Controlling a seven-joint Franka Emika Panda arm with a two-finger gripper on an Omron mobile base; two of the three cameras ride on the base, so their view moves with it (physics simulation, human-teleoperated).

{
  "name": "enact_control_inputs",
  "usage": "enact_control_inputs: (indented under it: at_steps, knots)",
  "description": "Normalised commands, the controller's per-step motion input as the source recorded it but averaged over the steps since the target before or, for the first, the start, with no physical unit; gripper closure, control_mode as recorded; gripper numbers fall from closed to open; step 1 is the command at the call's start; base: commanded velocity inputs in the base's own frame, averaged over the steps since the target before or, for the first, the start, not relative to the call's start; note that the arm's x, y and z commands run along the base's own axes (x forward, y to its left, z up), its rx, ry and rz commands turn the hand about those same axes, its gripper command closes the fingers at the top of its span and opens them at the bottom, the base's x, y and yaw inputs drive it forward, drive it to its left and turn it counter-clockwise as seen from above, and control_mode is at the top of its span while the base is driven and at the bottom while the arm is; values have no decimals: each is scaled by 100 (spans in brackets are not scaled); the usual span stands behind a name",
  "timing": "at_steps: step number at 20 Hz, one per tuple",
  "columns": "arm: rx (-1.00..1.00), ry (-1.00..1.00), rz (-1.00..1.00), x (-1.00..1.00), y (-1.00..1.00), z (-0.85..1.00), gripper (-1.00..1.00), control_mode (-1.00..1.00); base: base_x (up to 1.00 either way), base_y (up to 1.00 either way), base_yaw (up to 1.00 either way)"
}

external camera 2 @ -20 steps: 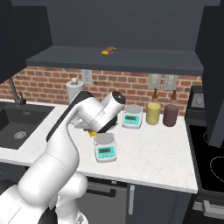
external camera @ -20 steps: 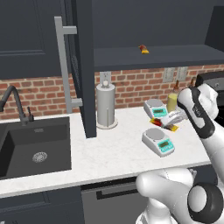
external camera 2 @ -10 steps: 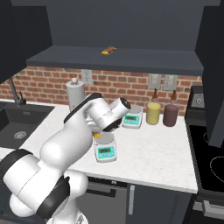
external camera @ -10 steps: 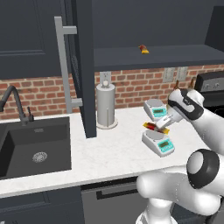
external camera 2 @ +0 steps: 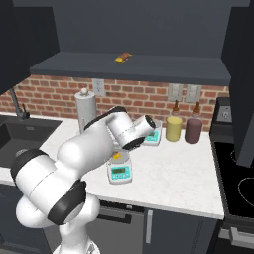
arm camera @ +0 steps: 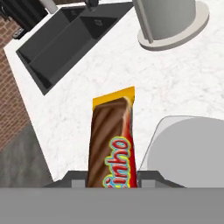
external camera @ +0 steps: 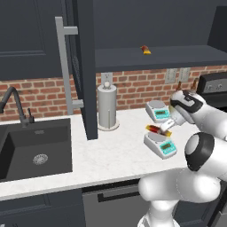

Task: Pick the bar and place it on the digital scale for weighing, and close the cabinet.

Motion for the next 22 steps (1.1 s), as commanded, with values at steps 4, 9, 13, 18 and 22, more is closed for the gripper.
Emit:
enact_control_inputs:
  at_steps: [4,9,13,18,22]
  knots:
    - [0,-13,0,5,-1,-33,100,-100,0,0,0]
    - [2,-9,0,5,-2,-32,100,-100,0,0,0]
    - [0,0,0,18,0,-18,100,-100,0,0,0]
    - [0,0,0,29,0,-9,100,-100,0,0,0]
    - [0,0,0,38,-2,-7,100,-100,0,0,0]
